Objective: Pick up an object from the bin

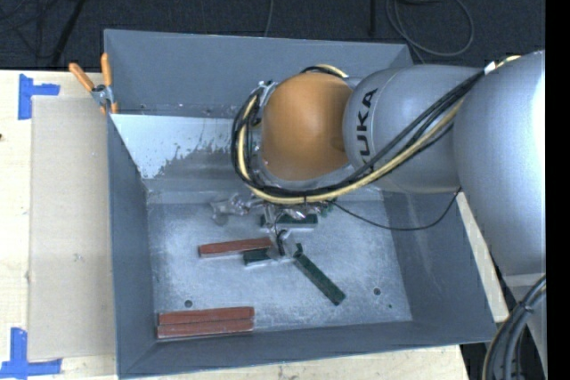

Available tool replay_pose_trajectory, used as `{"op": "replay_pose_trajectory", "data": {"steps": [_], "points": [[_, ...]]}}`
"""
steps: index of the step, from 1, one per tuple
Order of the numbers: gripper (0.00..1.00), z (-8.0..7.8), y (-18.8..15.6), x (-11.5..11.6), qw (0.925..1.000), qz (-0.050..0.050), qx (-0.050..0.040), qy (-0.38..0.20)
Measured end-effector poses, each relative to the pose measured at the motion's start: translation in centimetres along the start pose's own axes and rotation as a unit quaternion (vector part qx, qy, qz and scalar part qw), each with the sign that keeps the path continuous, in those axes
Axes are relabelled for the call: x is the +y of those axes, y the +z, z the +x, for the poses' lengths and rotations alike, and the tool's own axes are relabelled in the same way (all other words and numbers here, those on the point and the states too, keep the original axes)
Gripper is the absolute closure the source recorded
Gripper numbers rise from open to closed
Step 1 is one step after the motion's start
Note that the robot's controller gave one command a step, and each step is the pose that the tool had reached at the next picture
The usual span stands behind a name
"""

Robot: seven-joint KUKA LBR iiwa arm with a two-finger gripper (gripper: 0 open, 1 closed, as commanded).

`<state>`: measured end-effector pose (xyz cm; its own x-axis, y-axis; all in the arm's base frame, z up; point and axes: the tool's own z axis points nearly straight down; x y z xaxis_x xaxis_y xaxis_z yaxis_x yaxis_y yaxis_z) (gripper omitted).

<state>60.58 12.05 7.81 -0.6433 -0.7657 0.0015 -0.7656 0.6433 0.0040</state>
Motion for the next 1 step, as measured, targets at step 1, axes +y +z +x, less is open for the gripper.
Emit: {"op": "replay_pose_trajectory", "data": {"steps": [1], "points": [[0.00, -2.53, 0.76, 3.68, 0.9998, 0.001, -0.0011, -0.019]]}}
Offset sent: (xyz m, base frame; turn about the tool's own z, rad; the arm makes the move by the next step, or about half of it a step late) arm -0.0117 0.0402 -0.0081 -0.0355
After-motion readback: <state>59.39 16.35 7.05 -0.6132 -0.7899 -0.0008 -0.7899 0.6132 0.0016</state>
